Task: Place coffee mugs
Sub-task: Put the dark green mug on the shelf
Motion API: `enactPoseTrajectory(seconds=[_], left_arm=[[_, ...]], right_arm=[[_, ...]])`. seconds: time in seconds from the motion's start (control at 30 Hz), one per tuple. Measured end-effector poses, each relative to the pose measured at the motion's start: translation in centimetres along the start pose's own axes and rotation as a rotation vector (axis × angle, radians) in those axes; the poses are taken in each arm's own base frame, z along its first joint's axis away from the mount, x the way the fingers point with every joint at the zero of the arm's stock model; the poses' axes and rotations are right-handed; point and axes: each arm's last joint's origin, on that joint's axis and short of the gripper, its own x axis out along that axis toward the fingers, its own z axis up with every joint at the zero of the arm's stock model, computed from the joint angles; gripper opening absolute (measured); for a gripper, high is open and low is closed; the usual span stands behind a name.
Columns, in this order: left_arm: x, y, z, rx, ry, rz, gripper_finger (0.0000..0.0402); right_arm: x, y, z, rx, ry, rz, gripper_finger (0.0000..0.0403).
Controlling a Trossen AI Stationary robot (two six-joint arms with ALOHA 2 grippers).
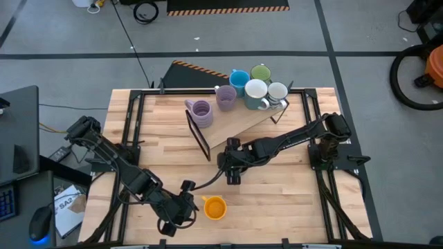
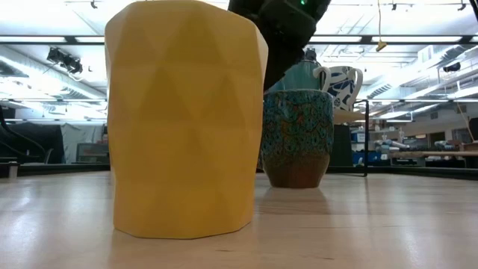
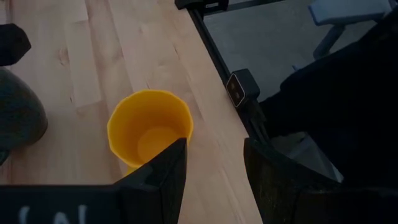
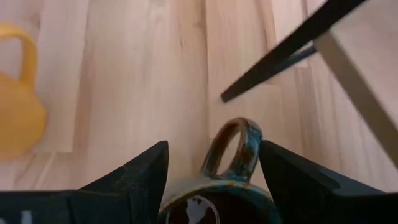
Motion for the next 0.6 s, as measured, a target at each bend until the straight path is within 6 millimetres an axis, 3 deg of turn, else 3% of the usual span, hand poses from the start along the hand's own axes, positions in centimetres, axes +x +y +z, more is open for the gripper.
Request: enactPoseTrajectory(seconds=[0.33,0.6], left_arm=[[0.0,0.0,0.0,0.005,0.0,0.0,0.0167],[0.0,0.0,-0.01,0.004,0.001,0.0,0.0167]], right_arm=[[0.52,-0.26,-0.49,0.006,0.015,0.05,0.0252],[0.41,0.25,-0.69,-0.241,0.022,0.141,0.0252]])
